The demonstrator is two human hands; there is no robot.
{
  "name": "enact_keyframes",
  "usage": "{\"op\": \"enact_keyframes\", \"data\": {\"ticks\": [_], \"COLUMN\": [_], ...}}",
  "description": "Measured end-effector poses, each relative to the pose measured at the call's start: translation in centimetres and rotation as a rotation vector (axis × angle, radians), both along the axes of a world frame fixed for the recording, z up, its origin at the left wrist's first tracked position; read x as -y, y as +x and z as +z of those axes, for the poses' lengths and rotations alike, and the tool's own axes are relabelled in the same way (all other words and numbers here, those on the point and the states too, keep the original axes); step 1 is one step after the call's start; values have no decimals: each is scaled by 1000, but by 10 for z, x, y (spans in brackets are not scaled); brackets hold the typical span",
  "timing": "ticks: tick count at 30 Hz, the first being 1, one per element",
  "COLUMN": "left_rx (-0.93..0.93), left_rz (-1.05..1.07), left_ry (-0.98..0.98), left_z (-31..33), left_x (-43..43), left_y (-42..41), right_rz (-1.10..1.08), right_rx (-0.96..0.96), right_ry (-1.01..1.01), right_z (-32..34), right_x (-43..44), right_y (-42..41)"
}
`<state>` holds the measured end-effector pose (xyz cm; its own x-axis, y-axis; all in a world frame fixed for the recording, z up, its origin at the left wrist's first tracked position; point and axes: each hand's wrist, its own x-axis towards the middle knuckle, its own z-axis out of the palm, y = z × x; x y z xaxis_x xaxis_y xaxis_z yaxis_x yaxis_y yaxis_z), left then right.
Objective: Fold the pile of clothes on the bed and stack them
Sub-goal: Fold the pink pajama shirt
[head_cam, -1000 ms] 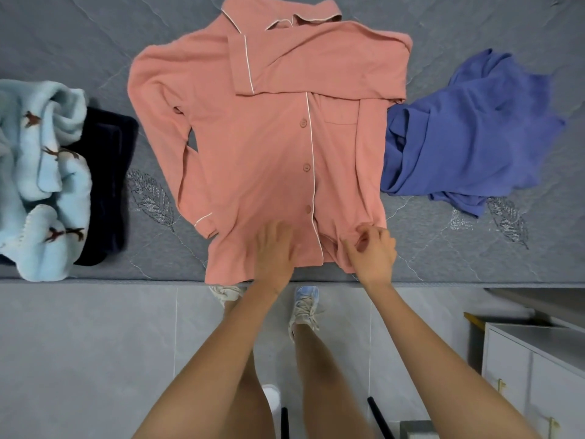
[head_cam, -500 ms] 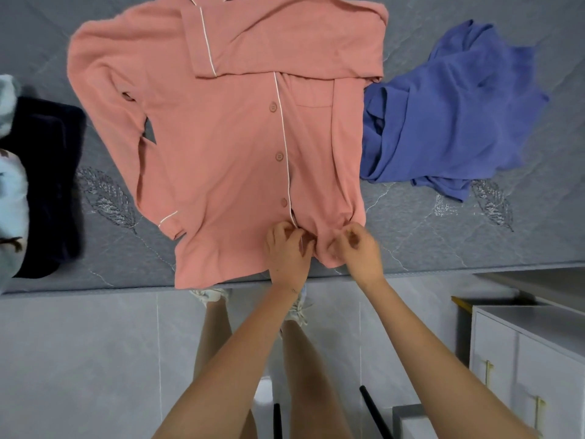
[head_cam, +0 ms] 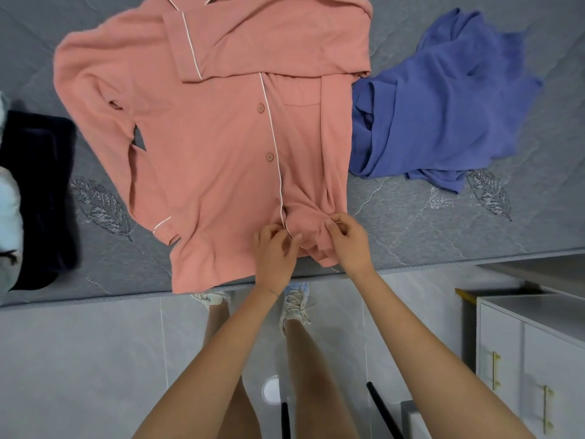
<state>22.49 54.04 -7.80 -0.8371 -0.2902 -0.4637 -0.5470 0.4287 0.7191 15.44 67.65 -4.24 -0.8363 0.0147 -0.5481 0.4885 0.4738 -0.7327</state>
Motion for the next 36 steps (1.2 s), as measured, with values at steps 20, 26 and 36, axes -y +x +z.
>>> {"op": "enact_keyframes", "data": {"ticks": [20, 26, 36], "left_rx": [81, -46, -138], "left_rz": [-237, -134, -138], "left_ry": [-303, -248, -435], "left_z": [7, 18, 28], "left_x": [27, 84, 191], "left_y": [21, -3, -45], "right_rz": [397, 523, 626], "right_rx": [-95, -234, -321], "right_ry": [432, 383, 369], "right_z": [-2, 2, 19], "right_x": [21, 62, 144], "right_y": [16, 0, -40]}}
